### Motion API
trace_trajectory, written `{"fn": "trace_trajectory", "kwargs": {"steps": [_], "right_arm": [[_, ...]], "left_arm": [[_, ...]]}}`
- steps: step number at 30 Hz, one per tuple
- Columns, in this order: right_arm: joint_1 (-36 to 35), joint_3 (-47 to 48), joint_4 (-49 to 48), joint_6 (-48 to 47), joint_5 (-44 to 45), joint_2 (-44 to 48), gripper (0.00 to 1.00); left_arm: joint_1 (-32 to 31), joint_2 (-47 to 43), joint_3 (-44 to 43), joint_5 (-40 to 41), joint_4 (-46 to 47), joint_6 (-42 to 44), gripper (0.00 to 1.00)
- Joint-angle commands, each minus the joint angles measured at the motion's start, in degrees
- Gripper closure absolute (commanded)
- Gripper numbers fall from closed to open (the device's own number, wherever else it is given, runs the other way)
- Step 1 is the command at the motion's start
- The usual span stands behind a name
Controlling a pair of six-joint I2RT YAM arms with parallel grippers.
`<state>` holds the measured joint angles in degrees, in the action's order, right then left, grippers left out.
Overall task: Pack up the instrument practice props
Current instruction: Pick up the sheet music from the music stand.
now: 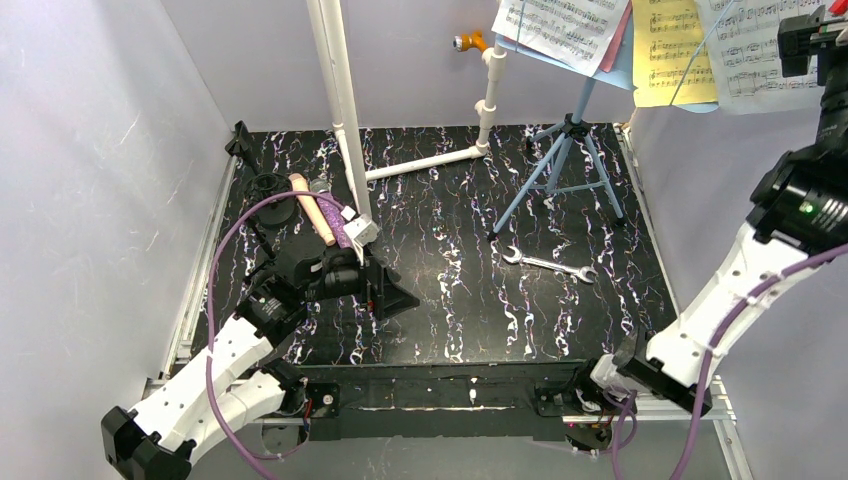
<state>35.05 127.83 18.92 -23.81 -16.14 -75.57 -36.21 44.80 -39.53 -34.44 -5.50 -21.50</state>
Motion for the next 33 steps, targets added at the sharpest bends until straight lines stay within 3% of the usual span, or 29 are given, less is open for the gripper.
{"fn": "trace_trajectory", "kwargs": {"steps": [1,4,6,7,9,10,11,12,18,23,26,29,33], "right_arm": [[-0.1,3.5,0.7,-2.6,1.3,-3.9,0.01],[-0.1,4.5,1.5,-2.3,-1.1,-5.2,0.02],[-0.1,4.5,1.9,-1.7,-2.5,-5.3,0.11],[-0.1,4.3,2.1,-1.6,-3.6,-4.8,0.2],[0.0,1.7,1.6,-1.1,-5.6,-2.8,0.49],[-0.1,-0.1,0.6,-0.6,-5.9,-1.6,0.73],[-0.1,-2.2,-1.3,-0.3,-5.9,-0.2,0.92],[-0.1,-3.7,-2.4,-0.2,-5.5,1.0,0.99],[-0.1,-9.5,-12.4,3.4,3.3,7.7,0.99],[-0.6,-6.2,-18.4,6.5,19.3,8.5,0.99],[-2.6,-3.7,-18.4,6.7,22.2,8.7,0.99],[-5.1,-5.1,-17.5,7.7,15.9,11.6,0.99],[-7.4,-5.8,-8.7,16.8,-10.2,16.3,0.99]], "left_arm": [[-0.3,-1.7,-2.1,0.2,-1.9,-1.0,0.02],[-0.2,-2.4,-2.0,0.8,-2.3,-1.5,0.02],[-0.3,-2.8,-2.0,1.1,-2.6,-1.8,0.02],[-0.3,-3.0,-2.0,1.3,-2.8,-2.0,0.02],[-0.3,-3.4,-1.9,1.6,-3.0,-2.5,0.02],[-0.3,-3.6,-2.0,1.6,-3.1,-2.7,0.02],[-0.3,-3.8,-1.9,1.7,-3.2,-2.8,0.02],[-0.3,-4.0,-2.0,1.7,-3.3,-3.0,0.02],[-0.2,-5.0,-2.3,1.8,-4.1,-3.5,0.02],[-0.3,-4.8,-3.0,1.6,-4.0,-4.2,0.02],[-0.3,-4.7,-3.5,1.3,-4.0,-4.5,0.02],[-0.2,-5.0,-3.5,1.0,-3.8,-4.7,0.02],[-0.3,-5.9,-2.3,-1.8,1.4,-5.1,0.02]]}}
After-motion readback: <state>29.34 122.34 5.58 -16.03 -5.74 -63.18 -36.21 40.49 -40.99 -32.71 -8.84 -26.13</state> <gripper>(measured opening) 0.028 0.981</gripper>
